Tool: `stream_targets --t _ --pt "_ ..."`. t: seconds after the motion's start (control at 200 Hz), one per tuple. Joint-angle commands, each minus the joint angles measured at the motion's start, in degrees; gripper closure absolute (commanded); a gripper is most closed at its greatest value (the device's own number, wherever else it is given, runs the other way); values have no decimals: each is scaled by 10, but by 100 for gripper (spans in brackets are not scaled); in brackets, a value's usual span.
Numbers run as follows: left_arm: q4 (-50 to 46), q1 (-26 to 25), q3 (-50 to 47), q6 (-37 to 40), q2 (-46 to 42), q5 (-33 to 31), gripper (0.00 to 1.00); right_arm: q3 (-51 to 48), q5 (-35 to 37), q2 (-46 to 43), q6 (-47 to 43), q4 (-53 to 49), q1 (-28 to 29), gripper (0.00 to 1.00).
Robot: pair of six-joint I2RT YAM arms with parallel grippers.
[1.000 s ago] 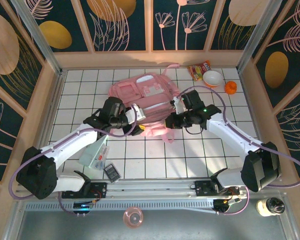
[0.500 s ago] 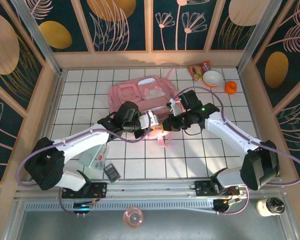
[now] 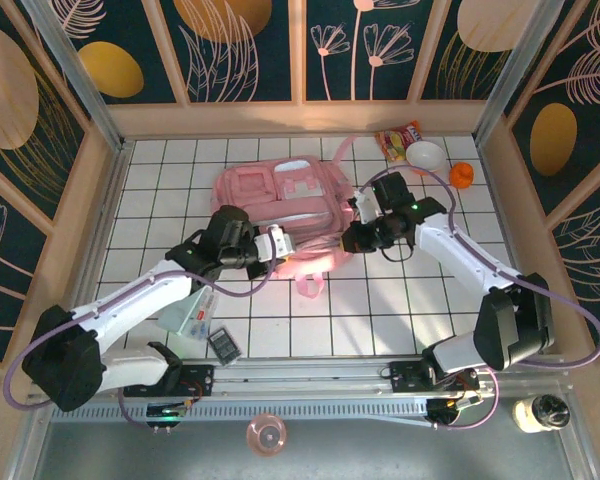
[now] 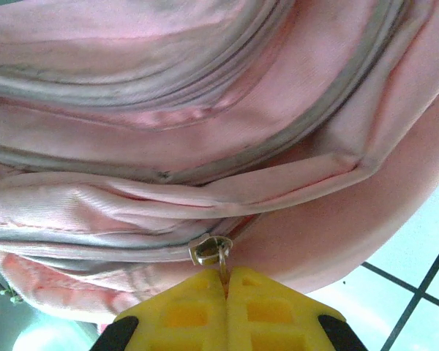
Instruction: Pack the student bag
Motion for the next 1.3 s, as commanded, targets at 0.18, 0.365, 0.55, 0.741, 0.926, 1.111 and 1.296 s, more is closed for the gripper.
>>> stream_targets --t 0.18,0.365,0.55,0.741,0.926,1.111,1.296 --pt "-24 -7 57 -53 -2 4 29 20 -60 -12 38 30 75 100" --pt "3 -64 98 -70 66 -35 22 33 -82 -21 64 41 109 100" --pt "-26 -70 101 -59 127 -50 24 36 -92 -35 70 42 112 100" --pt "-41 -70 83 -45 118 -75 77 21 -92 -48 69 44 89 100" --pt "-23 -70 61 -42 45 -43 100 -20 -4 -39 43 35 36 100" --pt "-12 -70 54 -48 -15 -12 100 -31 50 1 18 69 -11 100" --pt "-4 -70 47 -62 -15 -39 100 -29 -66 -25 -12 118 6 92"
